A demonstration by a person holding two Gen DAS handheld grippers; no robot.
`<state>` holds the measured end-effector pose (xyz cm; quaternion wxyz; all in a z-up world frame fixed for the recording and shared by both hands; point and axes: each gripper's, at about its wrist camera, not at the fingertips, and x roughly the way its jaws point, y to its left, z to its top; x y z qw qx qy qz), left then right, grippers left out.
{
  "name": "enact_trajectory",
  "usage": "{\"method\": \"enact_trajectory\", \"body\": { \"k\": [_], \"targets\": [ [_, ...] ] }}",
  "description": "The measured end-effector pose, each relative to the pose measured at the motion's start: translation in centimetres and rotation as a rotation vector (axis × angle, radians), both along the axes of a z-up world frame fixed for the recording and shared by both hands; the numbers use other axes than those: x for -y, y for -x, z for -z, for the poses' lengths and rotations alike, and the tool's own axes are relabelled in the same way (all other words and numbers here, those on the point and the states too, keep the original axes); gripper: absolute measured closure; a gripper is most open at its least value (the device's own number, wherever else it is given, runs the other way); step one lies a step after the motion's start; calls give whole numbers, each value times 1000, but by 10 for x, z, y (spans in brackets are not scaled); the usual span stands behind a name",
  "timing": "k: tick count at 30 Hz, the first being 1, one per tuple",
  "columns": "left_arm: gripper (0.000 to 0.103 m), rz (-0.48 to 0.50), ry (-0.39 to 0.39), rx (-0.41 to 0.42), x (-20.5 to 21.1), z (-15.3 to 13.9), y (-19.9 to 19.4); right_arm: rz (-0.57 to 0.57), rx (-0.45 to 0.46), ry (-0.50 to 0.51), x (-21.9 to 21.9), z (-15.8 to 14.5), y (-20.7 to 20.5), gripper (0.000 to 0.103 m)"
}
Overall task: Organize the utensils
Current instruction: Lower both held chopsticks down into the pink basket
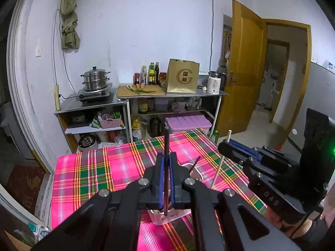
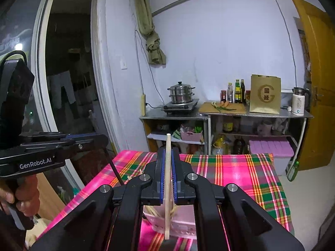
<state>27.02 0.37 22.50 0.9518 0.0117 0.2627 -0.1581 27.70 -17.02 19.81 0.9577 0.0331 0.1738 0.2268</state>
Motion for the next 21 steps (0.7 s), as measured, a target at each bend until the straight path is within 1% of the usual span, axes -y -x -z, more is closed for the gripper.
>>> {"method": "enact_trajectory", "body": {
  "k": [4,8,15,21],
  "targets": [
    [98,-2,7,10,-3,0,-10,-10,12,-8,-8,1,-13,98],
    [98,3,10,6,-3,6,-21,-18,17,-19,-15,6,-27,98],
    [98,18,15,-18,-4,23,-36,-26,20,-24,-23,25,-48,98],
    [98,35,9,-56,3,44,-46,-34,-6,-32,-25,47,-57,98]
  ]
}}
